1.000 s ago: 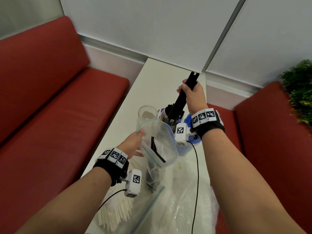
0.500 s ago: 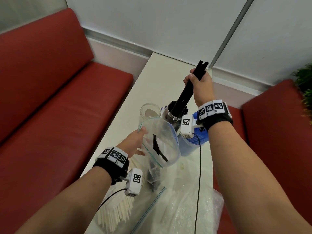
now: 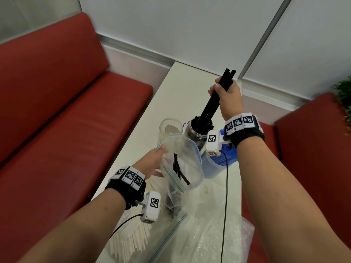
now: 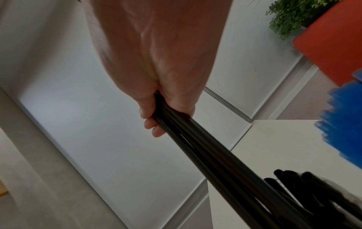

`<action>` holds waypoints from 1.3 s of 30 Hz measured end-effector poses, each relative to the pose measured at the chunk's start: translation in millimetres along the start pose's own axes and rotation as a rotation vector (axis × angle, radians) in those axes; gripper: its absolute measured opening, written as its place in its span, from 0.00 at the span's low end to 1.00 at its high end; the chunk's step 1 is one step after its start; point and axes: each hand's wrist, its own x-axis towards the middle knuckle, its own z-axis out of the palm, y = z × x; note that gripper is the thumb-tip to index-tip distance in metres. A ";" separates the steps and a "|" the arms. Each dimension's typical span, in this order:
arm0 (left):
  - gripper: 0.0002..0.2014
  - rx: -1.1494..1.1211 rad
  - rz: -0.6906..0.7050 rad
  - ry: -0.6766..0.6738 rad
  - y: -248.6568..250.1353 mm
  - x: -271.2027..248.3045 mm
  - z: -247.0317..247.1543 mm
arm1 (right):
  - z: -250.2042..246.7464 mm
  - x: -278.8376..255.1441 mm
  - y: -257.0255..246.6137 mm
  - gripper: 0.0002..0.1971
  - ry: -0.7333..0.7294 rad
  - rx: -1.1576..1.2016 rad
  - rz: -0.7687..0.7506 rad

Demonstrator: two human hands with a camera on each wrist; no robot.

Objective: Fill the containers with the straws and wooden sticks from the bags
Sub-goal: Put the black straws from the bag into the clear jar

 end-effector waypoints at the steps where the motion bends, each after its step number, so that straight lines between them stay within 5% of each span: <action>1: 0.24 -0.001 0.000 0.000 -0.6 0.2 0.1 | 0.4 -0.7 2.0 0.07 0.000 -0.016 -0.003; 10: 0.24 0.000 0.008 -0.030 -3.4 1.2 0.9 | 5.0 -19.5 25.1 0.08 0.034 -0.062 0.021; 14: 0.24 0.010 0.010 -0.024 -2.5 2.3 1.5 | 5.3 -19.5 27.8 0.10 0.164 -0.075 -0.013; 22: 0.23 0.017 -0.006 -0.020 -4.5 2.4 -2.2 | 13.3 -25.5 41.8 0.13 0.113 -0.191 0.089; 28: 0.23 0.020 -0.010 -0.017 -4.7 0.4 -2.6 | 15.6 -20.2 48.6 0.11 -0.078 -0.421 0.243; 33: 0.23 0.017 -0.007 -0.007 -4.0 0.0 -4.8 | 9.8 -13.0 50.2 0.09 0.080 -0.469 0.169; 39: 0.24 0.009 -0.004 -0.006 -5.7 0.2 -4.7 | 15.3 -15.2 57.6 0.09 0.012 -0.510 0.238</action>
